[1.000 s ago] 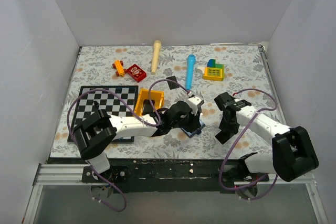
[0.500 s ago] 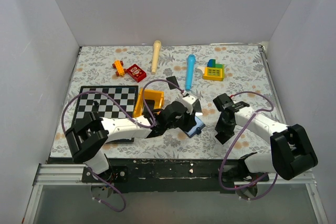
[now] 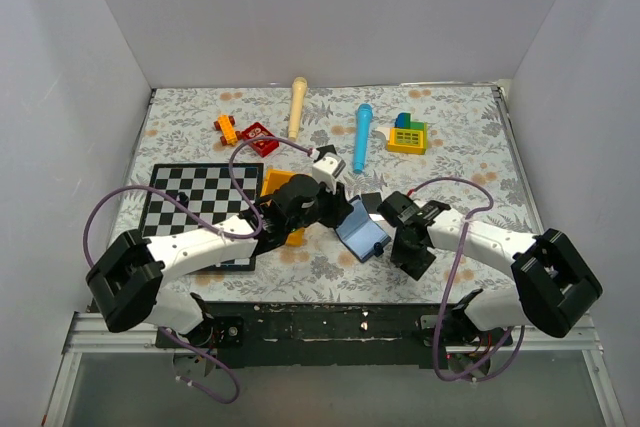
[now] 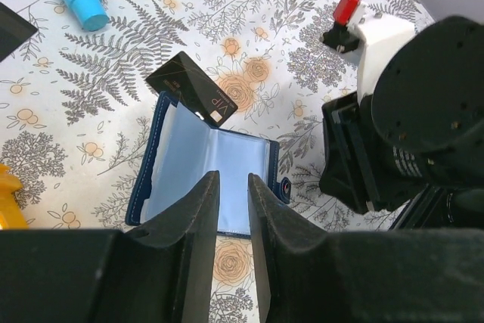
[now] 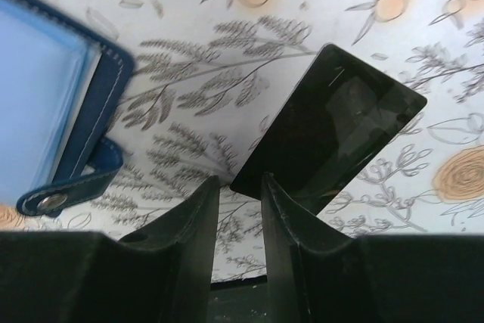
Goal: Put the credit cards into the card holder
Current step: Move the credit card to the corner of the board.
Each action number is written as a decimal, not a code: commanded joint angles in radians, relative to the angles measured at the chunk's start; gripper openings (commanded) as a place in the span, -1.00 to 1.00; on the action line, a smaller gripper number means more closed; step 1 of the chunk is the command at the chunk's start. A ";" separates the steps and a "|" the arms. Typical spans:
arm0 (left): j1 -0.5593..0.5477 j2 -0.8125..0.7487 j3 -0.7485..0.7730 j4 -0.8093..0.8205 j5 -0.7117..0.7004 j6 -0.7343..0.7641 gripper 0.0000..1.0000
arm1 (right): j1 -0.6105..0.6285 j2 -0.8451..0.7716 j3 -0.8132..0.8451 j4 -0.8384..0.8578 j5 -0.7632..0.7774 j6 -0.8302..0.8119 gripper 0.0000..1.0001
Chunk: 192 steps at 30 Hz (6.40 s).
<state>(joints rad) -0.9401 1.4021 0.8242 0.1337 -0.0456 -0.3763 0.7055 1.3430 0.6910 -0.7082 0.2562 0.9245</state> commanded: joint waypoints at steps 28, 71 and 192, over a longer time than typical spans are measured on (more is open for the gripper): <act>0.054 -0.124 -0.045 -0.028 0.046 0.005 -0.53 | -0.195 0.088 0.076 0.032 0.103 0.088 -0.22; 0.029 -0.057 -0.022 0.020 0.159 0.013 -0.42 | -0.064 -0.379 0.123 -0.281 0.293 0.206 -0.28; -0.359 0.575 0.353 -0.210 -0.117 0.096 0.12 | -0.186 -0.844 0.361 -0.405 0.307 -0.016 -0.21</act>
<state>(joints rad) -1.2869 2.0308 1.2472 0.0025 -0.1734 -0.2485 0.5236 0.4927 1.0637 -1.1496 0.5472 0.9127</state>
